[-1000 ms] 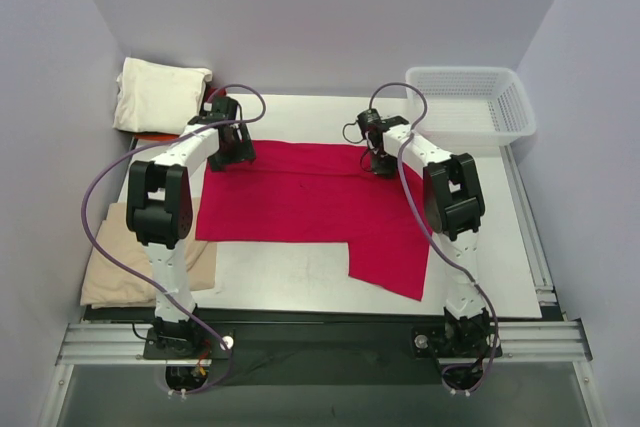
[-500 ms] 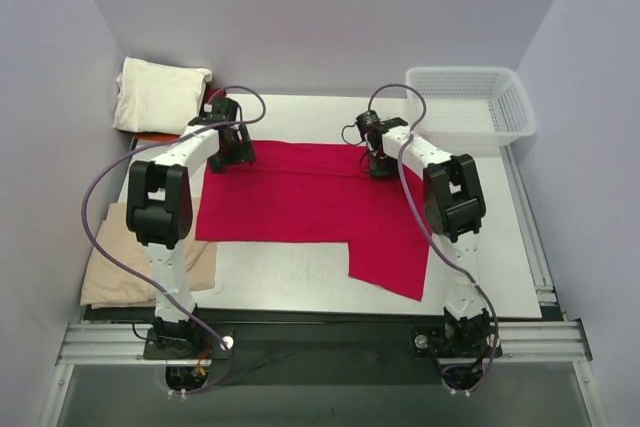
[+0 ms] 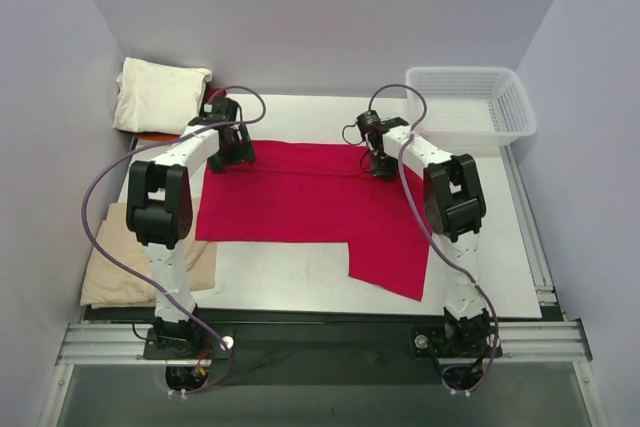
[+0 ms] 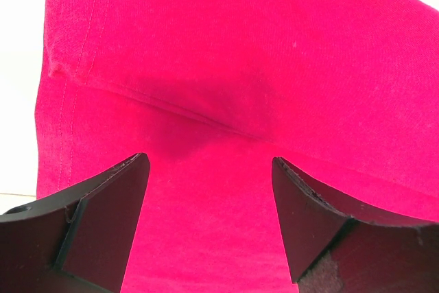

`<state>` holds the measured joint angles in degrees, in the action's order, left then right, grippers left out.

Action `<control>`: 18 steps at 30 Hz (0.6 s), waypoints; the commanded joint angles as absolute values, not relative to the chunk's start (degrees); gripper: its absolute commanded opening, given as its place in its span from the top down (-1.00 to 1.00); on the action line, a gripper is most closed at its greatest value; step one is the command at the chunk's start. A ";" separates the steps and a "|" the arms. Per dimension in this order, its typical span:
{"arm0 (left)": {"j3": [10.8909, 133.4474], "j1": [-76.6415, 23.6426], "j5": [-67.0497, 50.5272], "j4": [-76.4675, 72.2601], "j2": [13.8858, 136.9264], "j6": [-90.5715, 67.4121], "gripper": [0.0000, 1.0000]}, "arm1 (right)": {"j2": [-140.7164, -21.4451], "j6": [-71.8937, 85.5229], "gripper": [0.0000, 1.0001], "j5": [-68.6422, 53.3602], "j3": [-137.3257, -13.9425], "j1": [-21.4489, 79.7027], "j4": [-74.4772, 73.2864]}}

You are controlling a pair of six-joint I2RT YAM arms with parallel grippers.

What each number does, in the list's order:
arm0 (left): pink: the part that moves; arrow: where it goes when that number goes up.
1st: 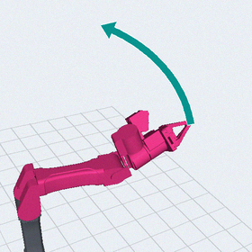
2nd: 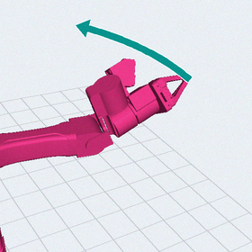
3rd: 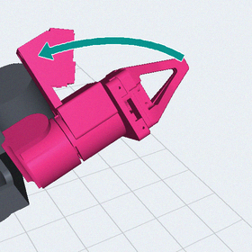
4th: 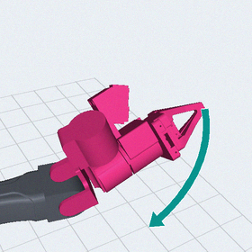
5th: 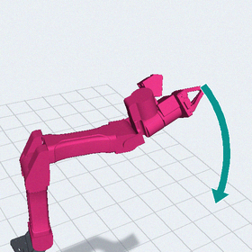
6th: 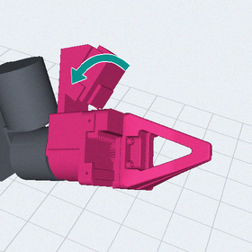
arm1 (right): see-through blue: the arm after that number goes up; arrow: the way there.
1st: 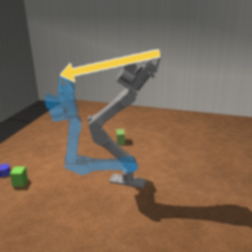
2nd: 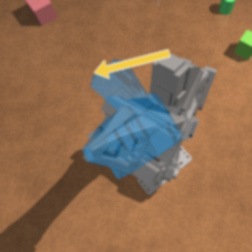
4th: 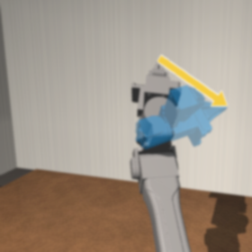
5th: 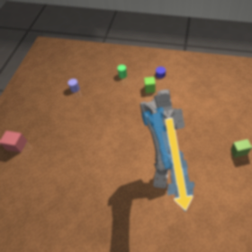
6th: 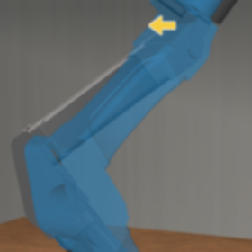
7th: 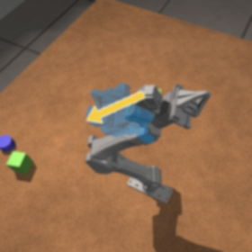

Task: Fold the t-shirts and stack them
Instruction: Fold the flattened tshirt in 1/3 of the way

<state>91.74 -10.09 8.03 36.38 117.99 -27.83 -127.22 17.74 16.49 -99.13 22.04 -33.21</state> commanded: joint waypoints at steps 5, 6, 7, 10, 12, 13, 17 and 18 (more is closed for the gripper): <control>92.20 -10.28 7.21 34.98 116.19 -27.07 -0.66 | -123.06 17.67 1.00 18.81 -99.58 22.50 -34.80; 92.20 -10.20 7.21 34.89 116.19 -27.24 -0.66 | -122.26 17.75 1.00 18.98 -99.15 22.50 -34.80; 92.20 -10.20 7.12 34.81 116.28 -27.16 -0.66 | -121.47 17.75 1.00 18.98 -98.79 22.76 -34.80; 91.93 -10.20 7.03 34.63 116.28 -27.25 -0.66 | -118.22 18.37 1.00 19.33 -97.21 23.29 -34.80; 91.67 -10.20 6.86 34.37 116.19 -27.33 -0.66 | -115.93 18.81 1.00 18.81 -96.42 23.90 -34.89; 91.58 -10.28 6.86 34.28 116.19 -27.33 -0.66 | -115.23 18.81 1.00 18.81 -95.46 24.08 -34.89; 91.14 -10.20 6.86 34.01 116.10 -27.25 -0.66 | -111.72 19.77 1.00 18.02 -92.91 25.13 -34.98; 91.14 -10.20 6.86 34.01 115.93 -27.25 -0.66 | -111.27 20.12 1.00 17.84 -92.47 25.31 -35.07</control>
